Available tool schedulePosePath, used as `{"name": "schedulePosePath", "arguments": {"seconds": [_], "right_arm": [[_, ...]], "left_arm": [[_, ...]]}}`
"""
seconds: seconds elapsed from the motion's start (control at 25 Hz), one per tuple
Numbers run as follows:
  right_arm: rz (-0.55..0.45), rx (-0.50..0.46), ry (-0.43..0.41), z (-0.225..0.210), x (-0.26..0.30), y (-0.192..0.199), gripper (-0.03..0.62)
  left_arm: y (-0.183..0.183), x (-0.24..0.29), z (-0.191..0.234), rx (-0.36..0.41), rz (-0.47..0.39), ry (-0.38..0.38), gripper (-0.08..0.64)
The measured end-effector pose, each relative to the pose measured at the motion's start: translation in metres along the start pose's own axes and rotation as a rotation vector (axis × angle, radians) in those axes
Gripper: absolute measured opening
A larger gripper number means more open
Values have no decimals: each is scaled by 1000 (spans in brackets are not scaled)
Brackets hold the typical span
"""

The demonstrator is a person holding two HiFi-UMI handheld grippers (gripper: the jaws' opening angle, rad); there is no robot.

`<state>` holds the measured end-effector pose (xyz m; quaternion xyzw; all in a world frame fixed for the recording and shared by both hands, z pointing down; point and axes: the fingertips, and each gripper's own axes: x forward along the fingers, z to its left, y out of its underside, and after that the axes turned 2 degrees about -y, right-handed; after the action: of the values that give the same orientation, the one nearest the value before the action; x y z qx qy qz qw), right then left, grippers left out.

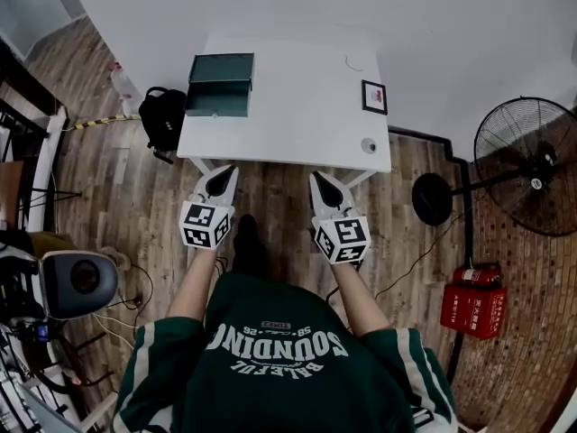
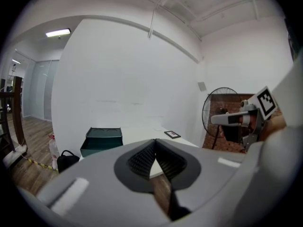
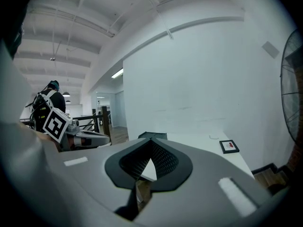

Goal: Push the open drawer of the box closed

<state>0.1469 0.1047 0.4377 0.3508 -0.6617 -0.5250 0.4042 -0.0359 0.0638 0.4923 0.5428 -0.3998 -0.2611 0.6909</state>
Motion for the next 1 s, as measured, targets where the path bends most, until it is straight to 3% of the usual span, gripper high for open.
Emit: {"name": "schedulePosePath", "arguments": {"seconds": [0.68,1.0], "right_arm": [[26,-3,30,-19,197,-37,-2],[30,-5,40,-16,248,-44,-2]], "left_arm": [[-37,122,143,28,50,57,52],[-37,154,185,22,70,79,52]]}}
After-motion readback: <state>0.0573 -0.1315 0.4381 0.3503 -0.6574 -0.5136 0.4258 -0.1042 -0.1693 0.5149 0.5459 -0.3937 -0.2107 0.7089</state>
